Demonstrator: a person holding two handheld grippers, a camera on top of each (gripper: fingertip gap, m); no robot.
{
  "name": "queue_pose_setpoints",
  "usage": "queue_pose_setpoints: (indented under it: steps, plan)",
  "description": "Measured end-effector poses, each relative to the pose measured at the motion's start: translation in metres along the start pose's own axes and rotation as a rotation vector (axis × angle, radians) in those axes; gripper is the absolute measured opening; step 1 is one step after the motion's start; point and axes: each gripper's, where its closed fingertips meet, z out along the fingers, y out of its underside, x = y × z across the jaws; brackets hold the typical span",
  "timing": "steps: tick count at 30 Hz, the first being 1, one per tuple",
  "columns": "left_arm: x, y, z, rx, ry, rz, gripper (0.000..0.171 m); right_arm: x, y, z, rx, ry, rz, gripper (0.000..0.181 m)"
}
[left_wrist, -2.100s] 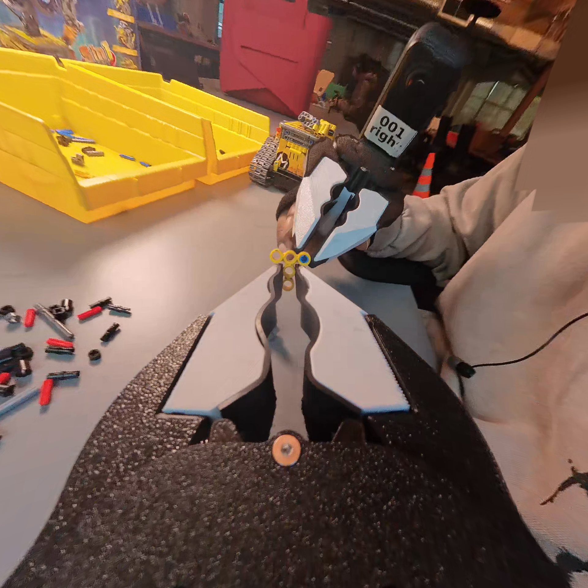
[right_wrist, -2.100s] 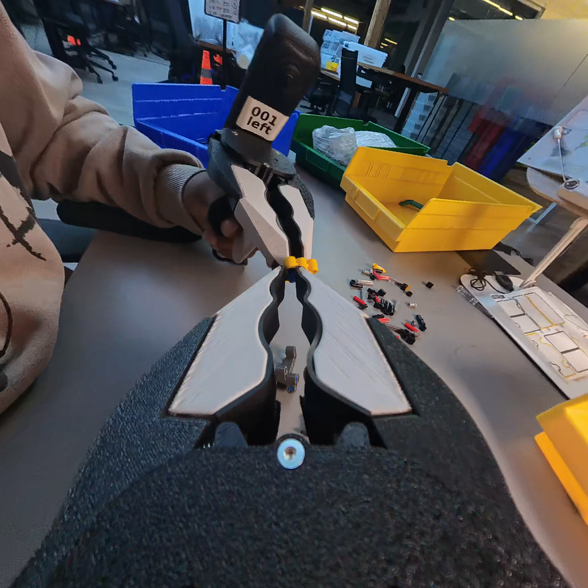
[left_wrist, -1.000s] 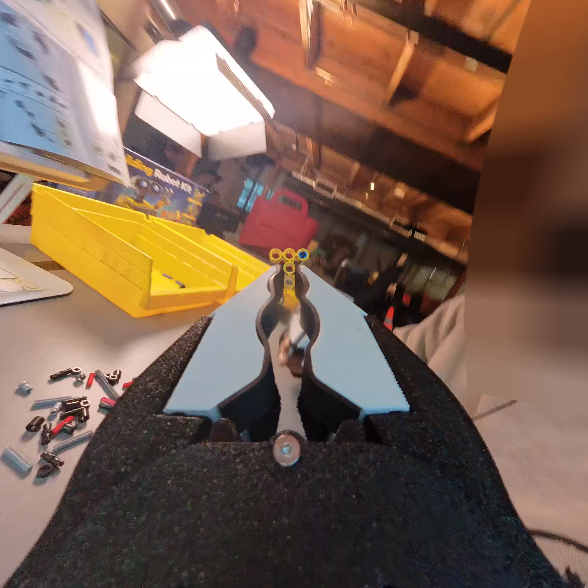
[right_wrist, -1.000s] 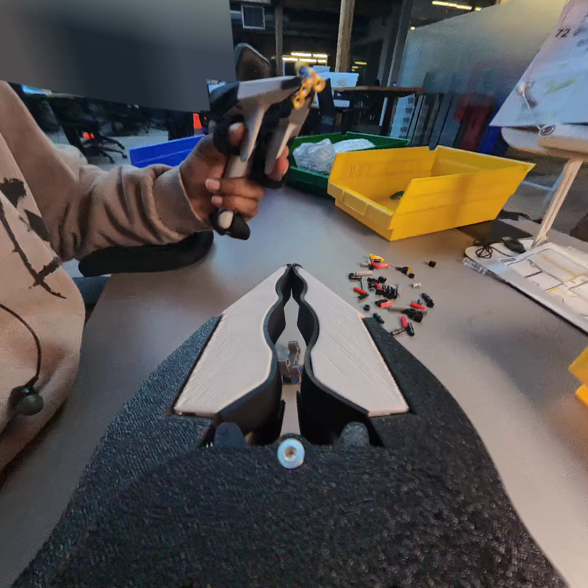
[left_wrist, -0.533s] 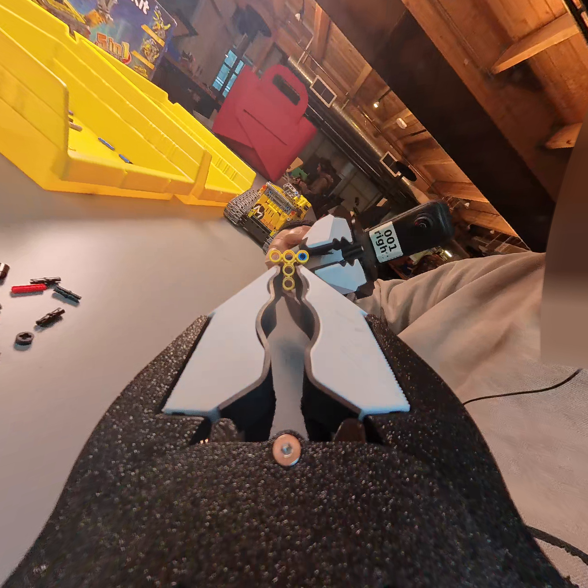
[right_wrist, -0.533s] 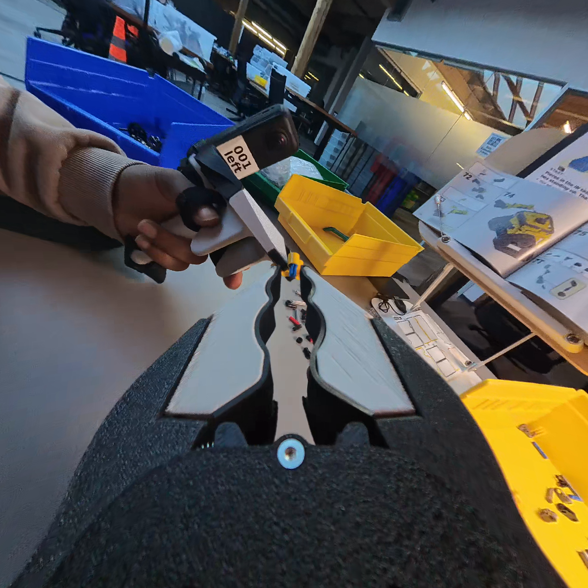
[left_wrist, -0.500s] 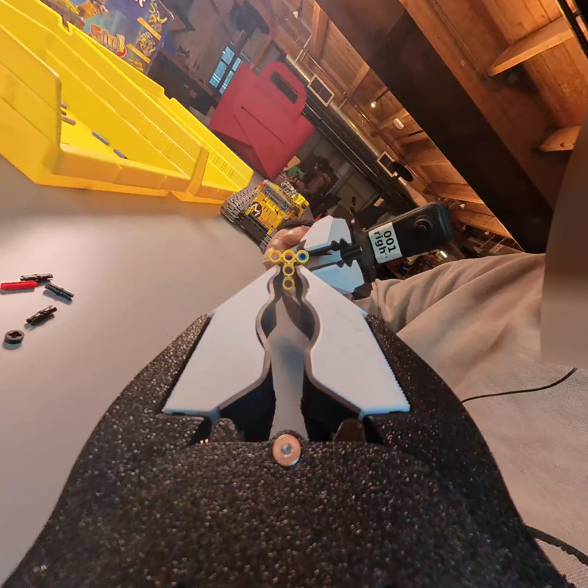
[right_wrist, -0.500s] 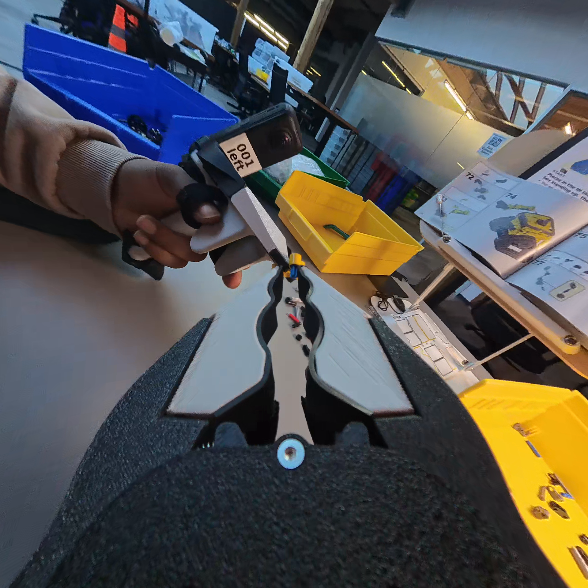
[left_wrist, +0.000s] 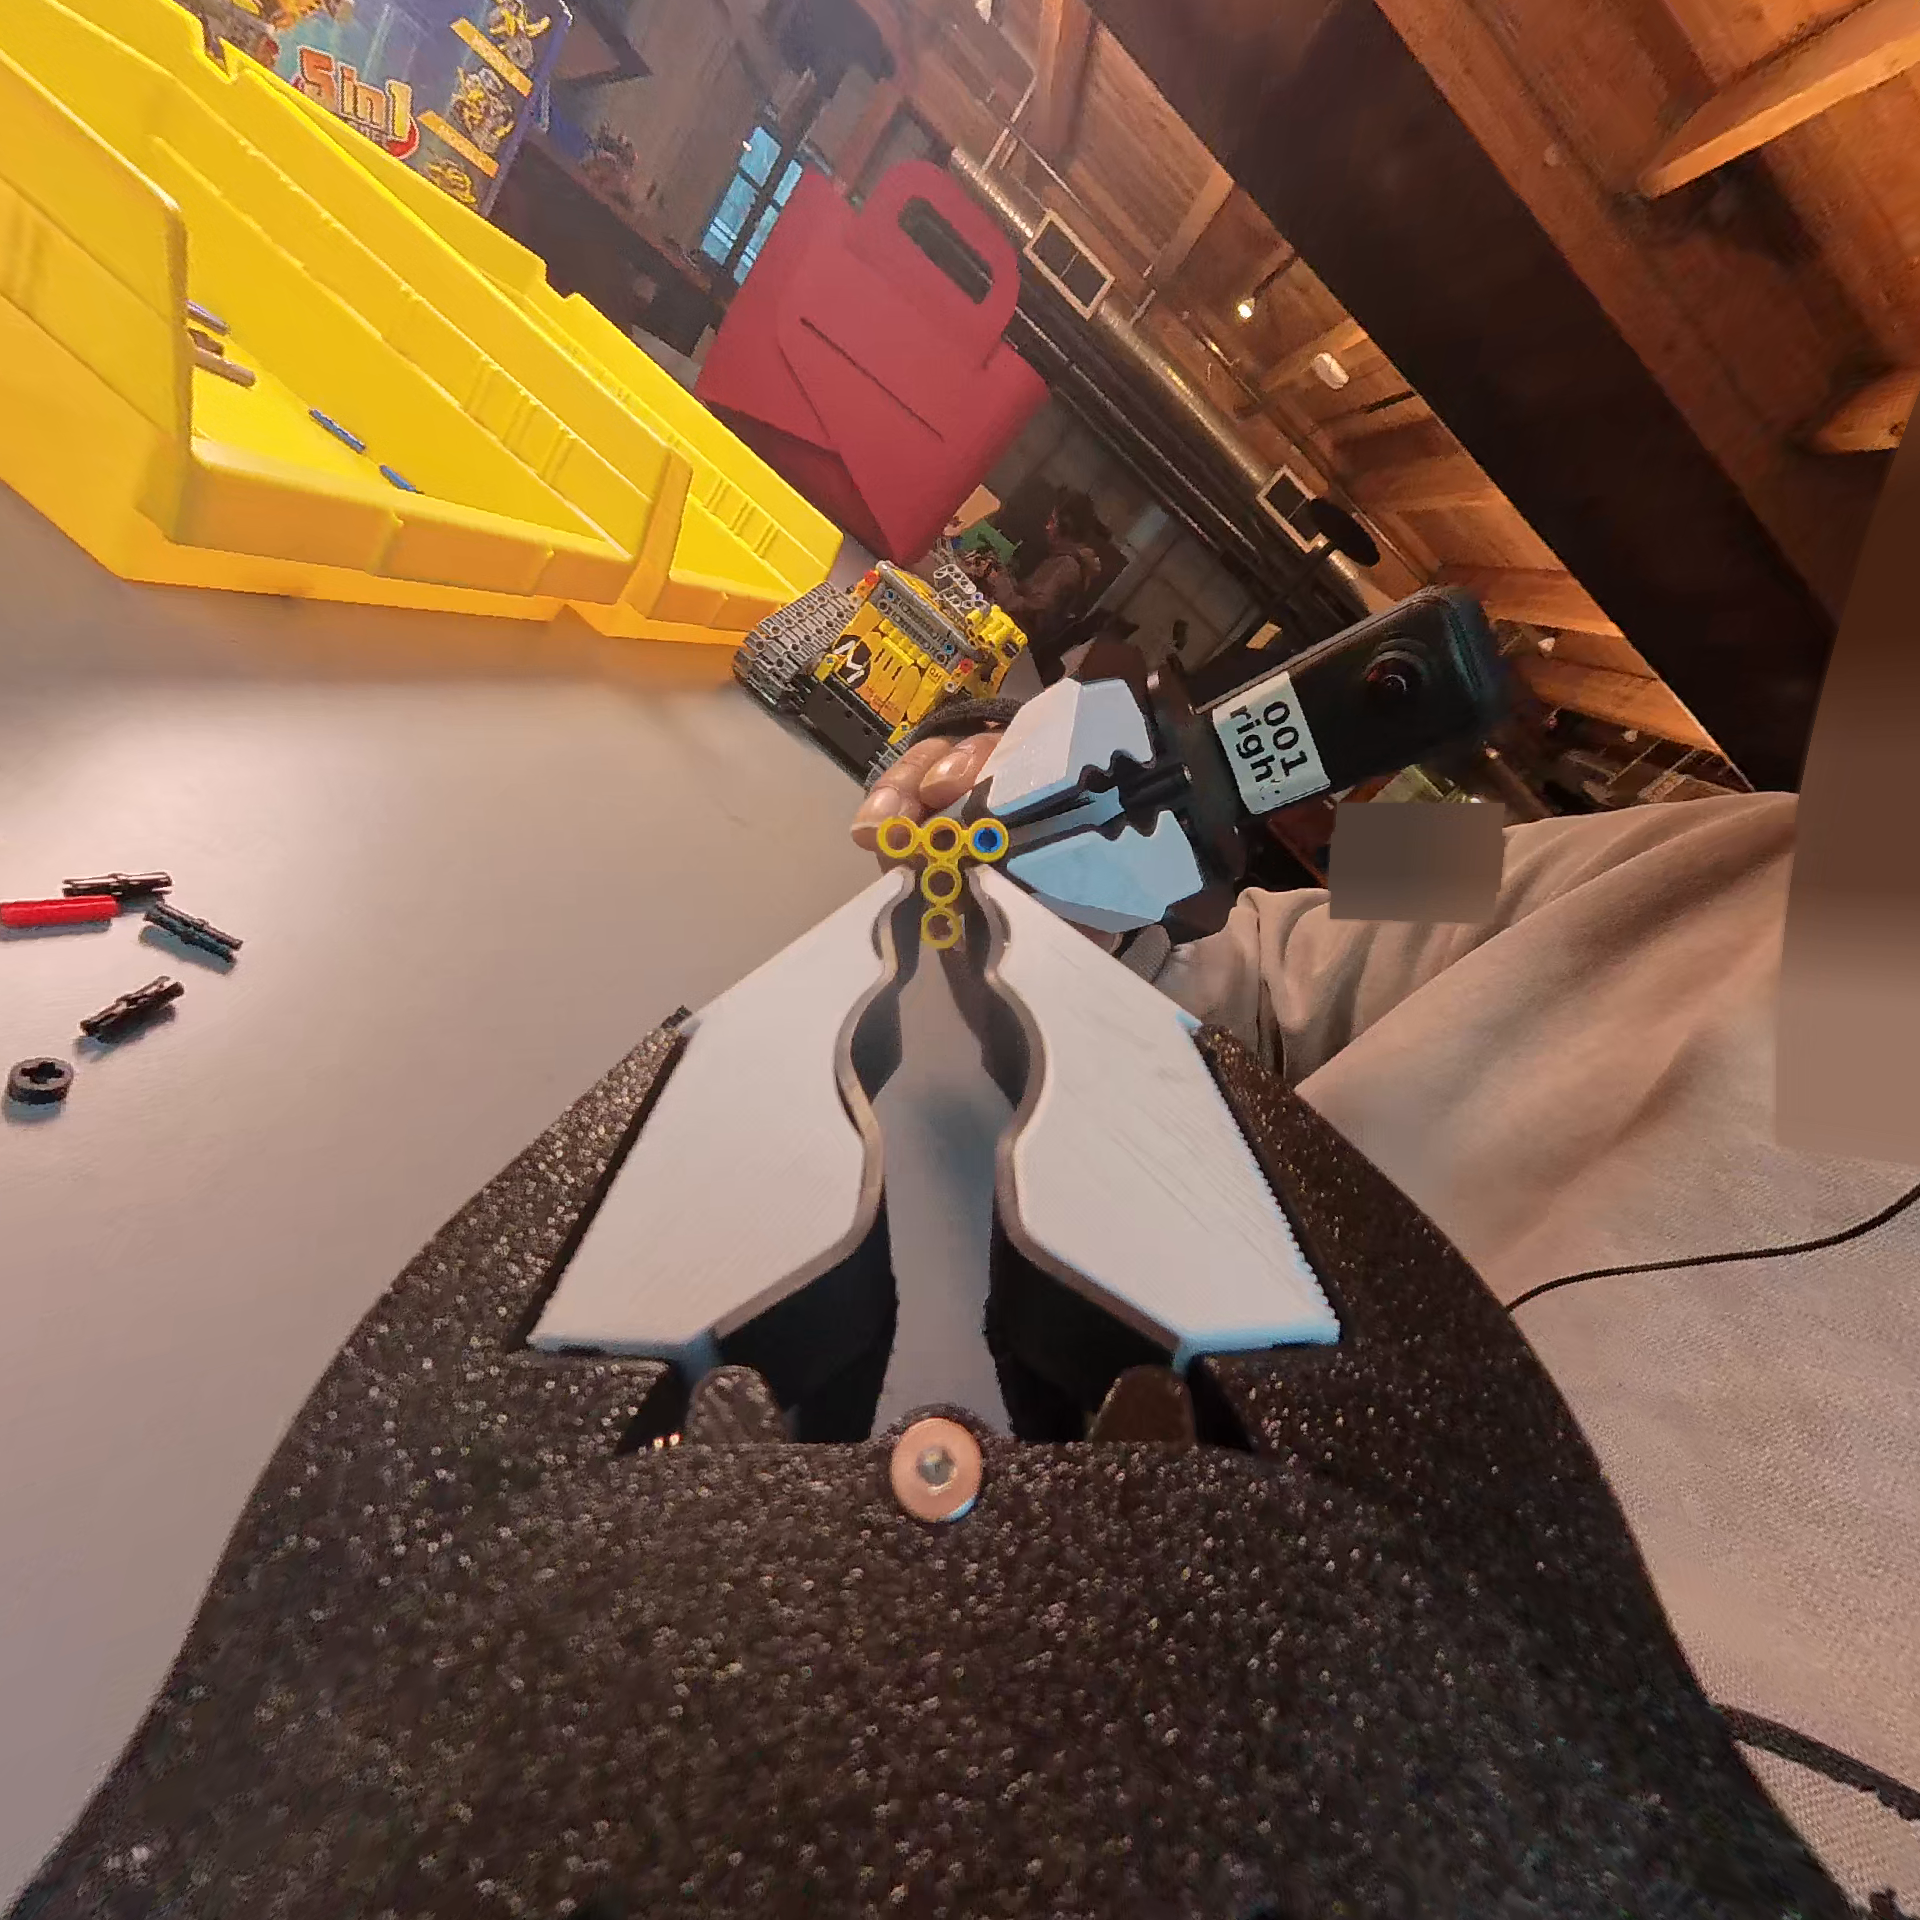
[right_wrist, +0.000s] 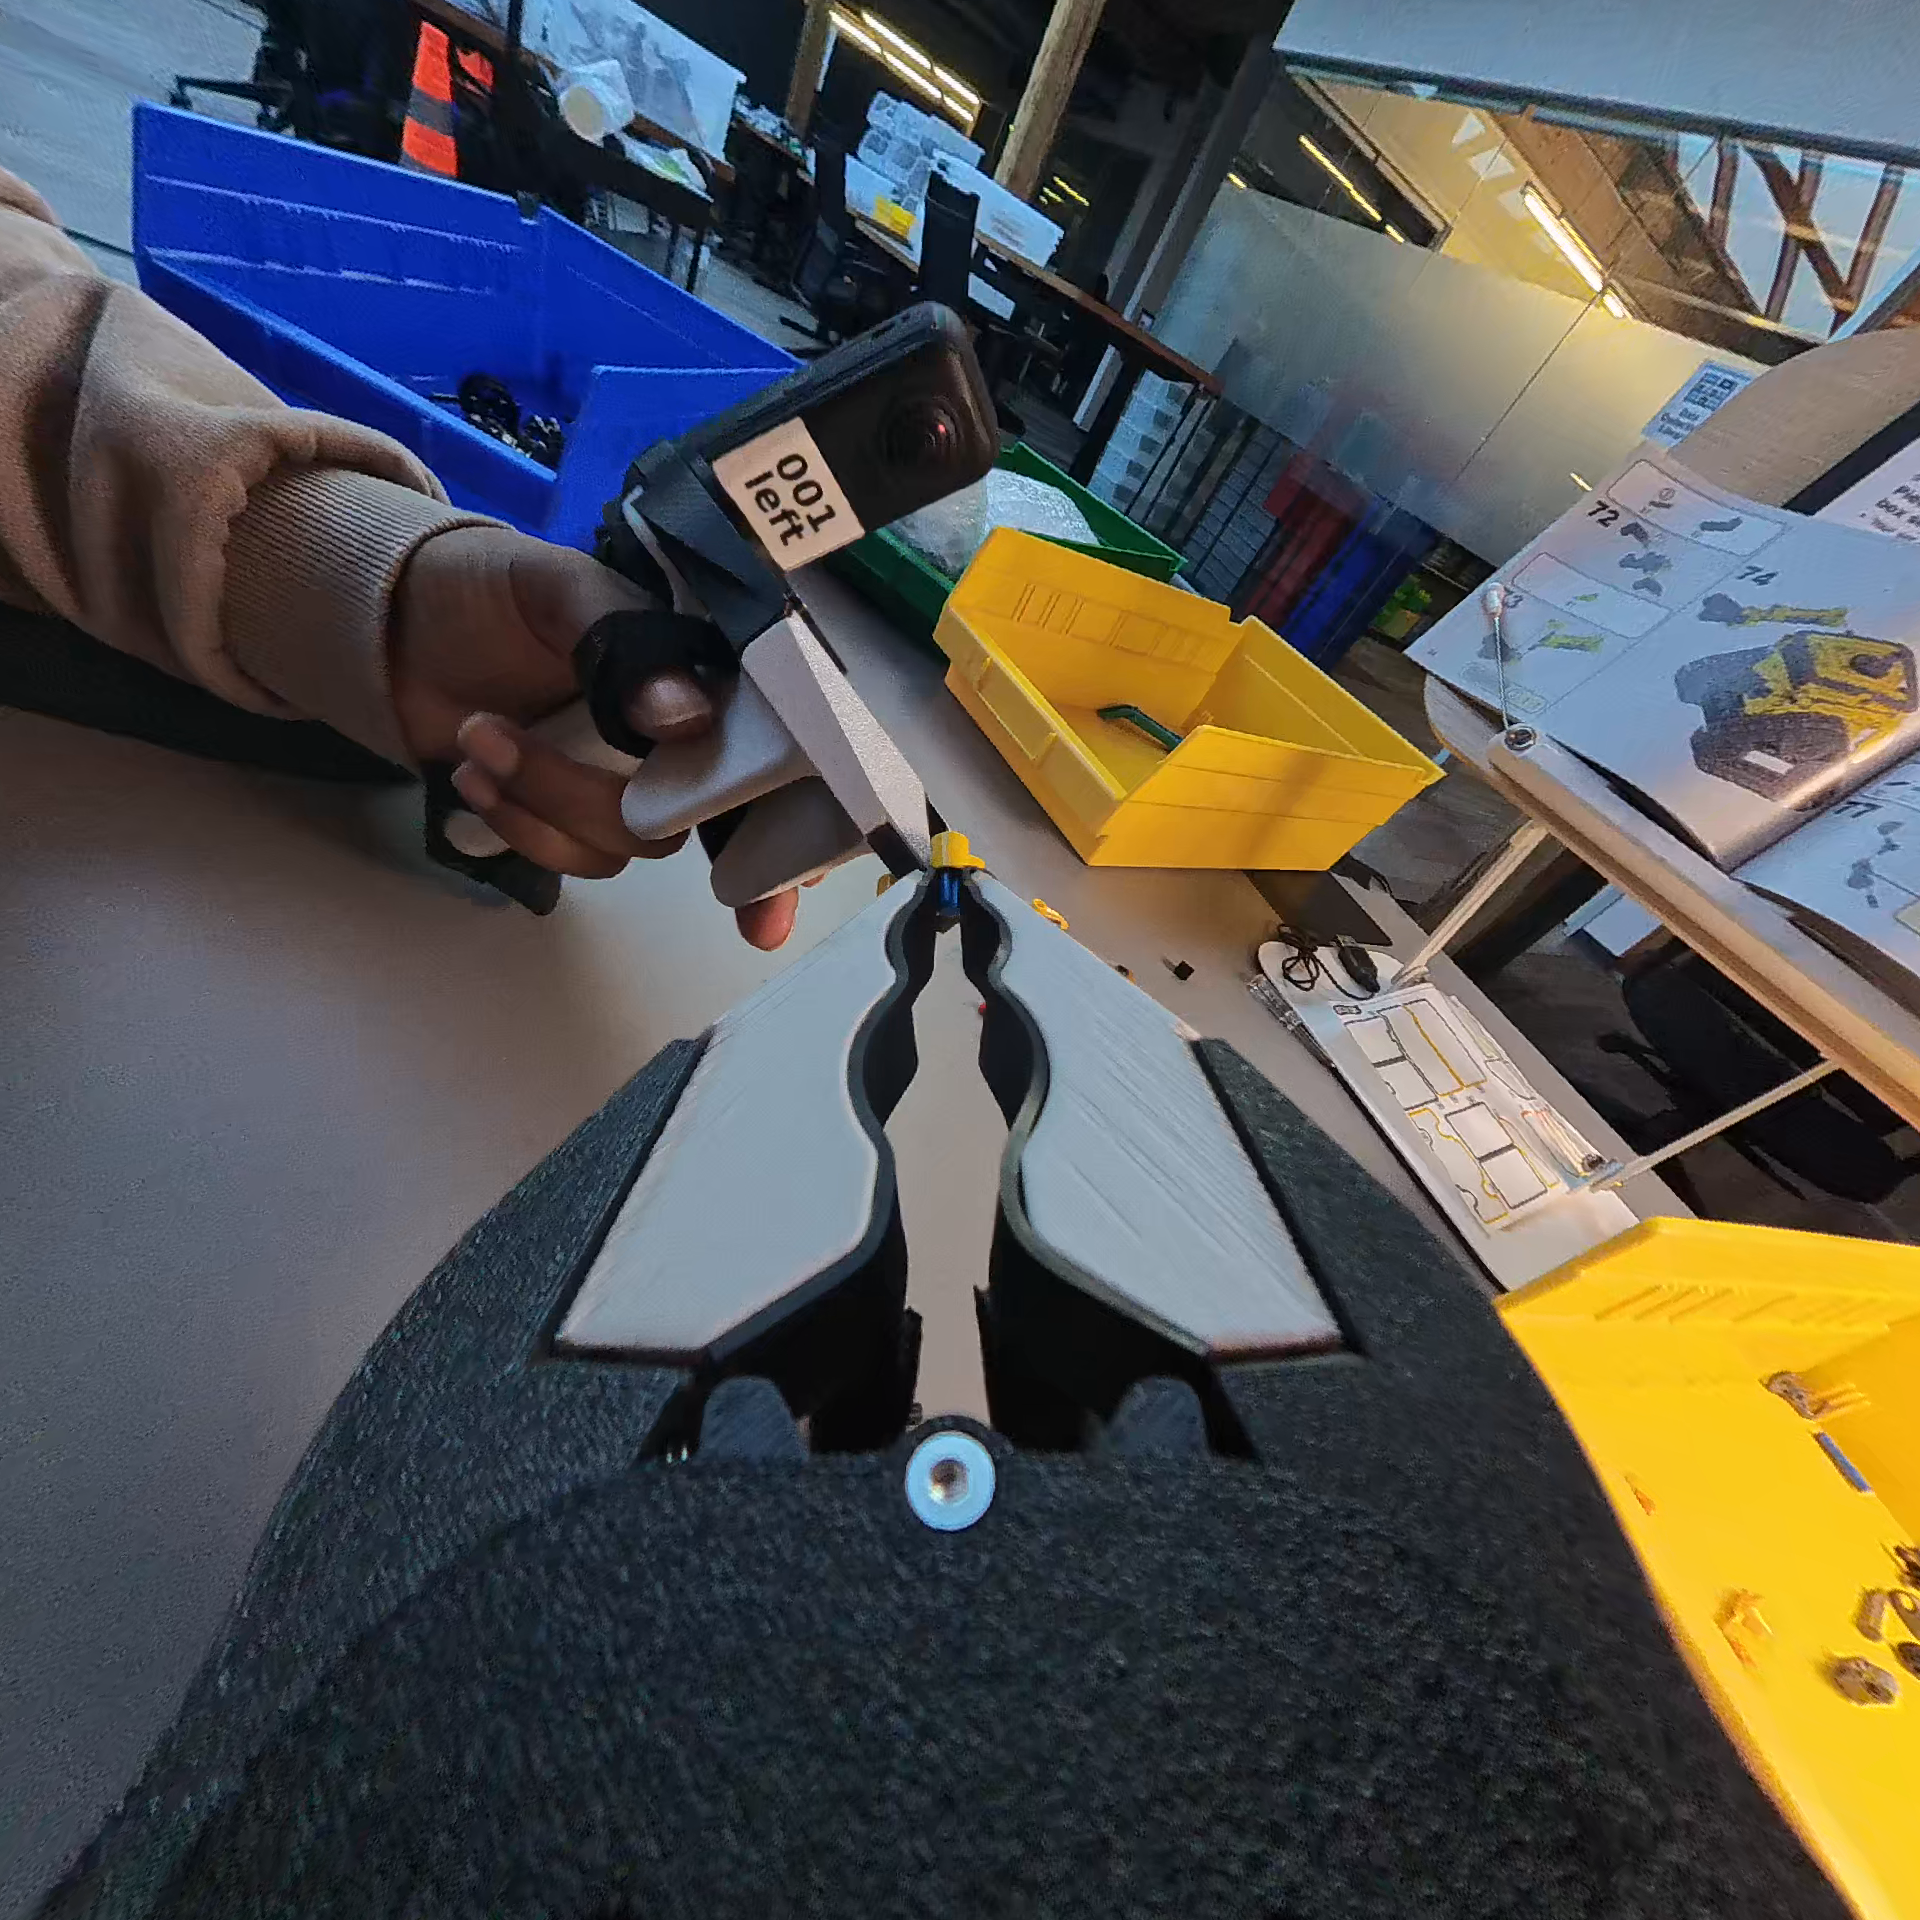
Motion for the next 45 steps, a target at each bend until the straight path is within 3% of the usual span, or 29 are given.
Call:
queue_pose_setpoints:
  steps: [5, 14, 15, 16, 17, 19, 22, 29, 34, 41, 45]
  plan:
    - [0.000, 0.001, -0.002, -0.032, -0.006, 0.031, 0.006, -0.005, 0.002, 0.000, -0.010, -0.035, -0.007, 0.001]
    - [0.016, -0.018, -0.005, 0.070, 0.035, 0.103, 0.003, -0.004, -0.008, -0.004, 0.081, -0.105, 0.140, 0.000]
    - [0.021, -0.030, -0.012, 0.137, 0.075, 0.079, 0.007, -0.004, -0.007, -0.004, 0.075, -0.107, 0.137, 0.000]
    - [0.030, -0.066, -0.036, 0.315, 0.145, 0.025, 0.005, -0.005, 0.013, -0.004, -0.017, -0.103, 0.093, 0.000]
    - [0.030, -0.089, -0.058, 0.403, 0.134, 0.055, 0.004, -0.005, 0.035, -0.007, -0.067, -0.097, 0.109, 0.000]
    - [0.025, -0.072, -0.054, 0.301, 0.030, 0.165, 0.006, 0.000, 0.025, -0.013, 0.002, -0.089, 0.219, 0.000]
    - [0.003, -0.036, -0.032, 0.152, 0.002, 0.054, 0.006, 0.009, -0.002, -0.002, 0.075, -0.090, 0.210, 0.000]
    - [-0.010, 0.000, 0.003, -0.051, -0.141, 0.268, 0.007, -0.002, 0.022, 0.008, -0.086, -0.034, 0.102, 0.010]
    - [-0.018, 0.010, 0.007, -0.136, -0.264, 0.473, 0.007, -0.002, 0.035, 0.005, -0.171, -0.031, 0.055, 0.001]
    - [-0.032, 0.028, 0.008, -0.316, -0.444, 0.880, 0.009, -0.011, 0.054, 0.004, -0.294, -0.045, -0.086, 0.001]
    - [-0.034, 0.041, 0.006, -0.383, -0.403, 0.860, 0.013, -0.020, 0.064, 0.005, -0.324, -0.089, -0.127, 0.000]
